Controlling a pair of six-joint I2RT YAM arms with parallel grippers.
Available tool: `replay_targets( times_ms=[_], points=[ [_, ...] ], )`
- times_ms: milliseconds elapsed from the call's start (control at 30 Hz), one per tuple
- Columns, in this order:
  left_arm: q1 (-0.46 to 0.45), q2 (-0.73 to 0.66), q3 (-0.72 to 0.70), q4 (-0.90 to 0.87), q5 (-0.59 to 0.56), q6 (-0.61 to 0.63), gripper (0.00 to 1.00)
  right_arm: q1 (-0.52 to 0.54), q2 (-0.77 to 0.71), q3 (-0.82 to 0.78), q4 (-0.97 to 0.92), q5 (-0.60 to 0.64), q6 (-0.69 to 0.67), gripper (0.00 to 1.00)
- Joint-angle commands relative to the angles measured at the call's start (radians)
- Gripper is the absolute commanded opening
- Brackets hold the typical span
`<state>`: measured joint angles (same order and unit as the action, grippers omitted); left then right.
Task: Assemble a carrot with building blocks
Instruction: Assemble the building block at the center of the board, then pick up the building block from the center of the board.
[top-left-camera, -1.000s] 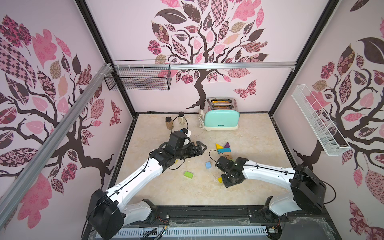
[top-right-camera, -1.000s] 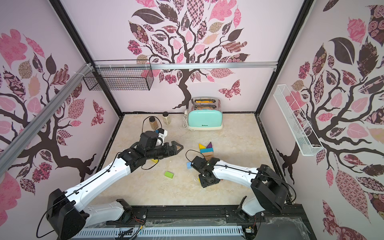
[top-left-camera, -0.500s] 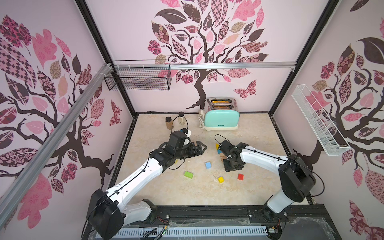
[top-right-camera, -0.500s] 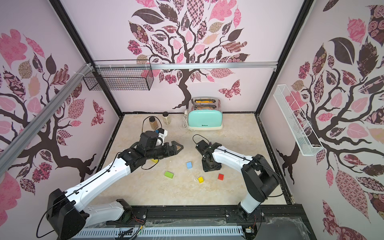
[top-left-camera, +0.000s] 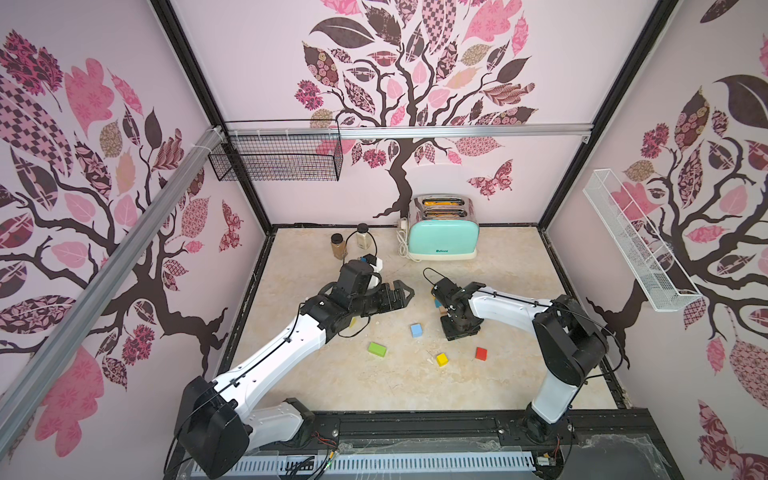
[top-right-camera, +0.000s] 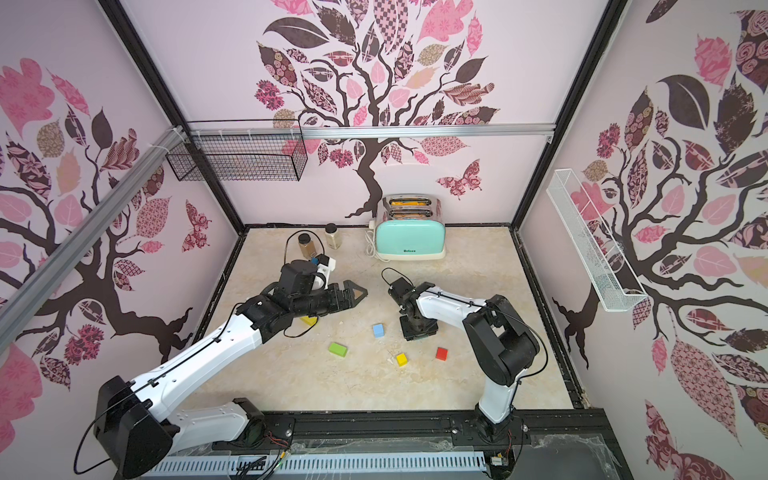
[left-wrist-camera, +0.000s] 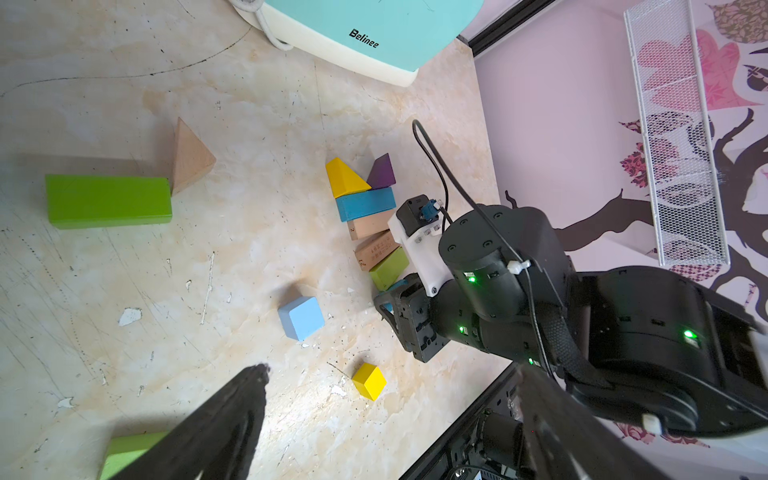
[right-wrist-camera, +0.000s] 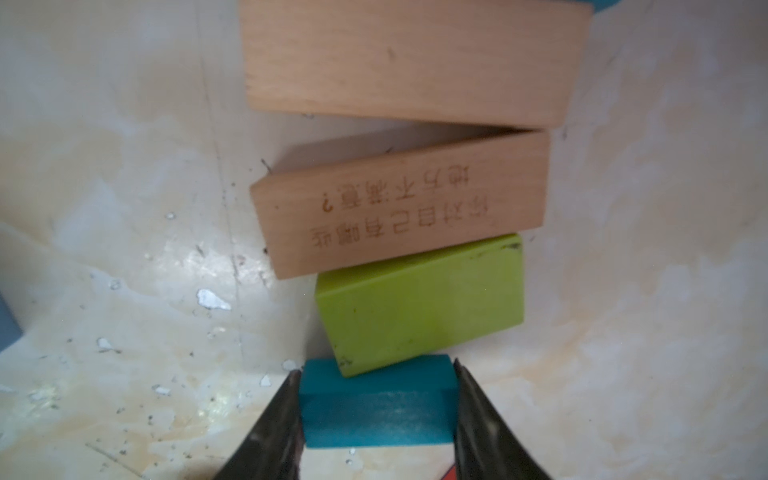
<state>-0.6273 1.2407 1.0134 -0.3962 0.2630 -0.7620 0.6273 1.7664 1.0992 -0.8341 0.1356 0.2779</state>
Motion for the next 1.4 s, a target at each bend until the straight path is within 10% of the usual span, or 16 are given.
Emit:
replay_targets(
  times_ms=[0,433,967,1367],
  points=[
    [-0.002,0.015,0.036,0.005,-0.011,0.014,0.98,-0.006,0.013,0.028,0.020,0.016,-0.017,0.36],
    [-0.027,0.072,0.068,-0.072,0.010,0.096,0.98,-0.021,-0.066,0.017,0.015,-0.068,-0.006,0.67],
    [-0.402,0.322,0.112,-0.151,-0.091,0.360,0.89,-0.290,-0.430,0.065,-0.192,-0.115,0.126,0.73],
    [-0.474,0.498,0.115,-0.064,-0.179,0.484,0.86,-0.298,-0.502,0.021,-0.171,-0.174,0.133,0.72]
  ],
)
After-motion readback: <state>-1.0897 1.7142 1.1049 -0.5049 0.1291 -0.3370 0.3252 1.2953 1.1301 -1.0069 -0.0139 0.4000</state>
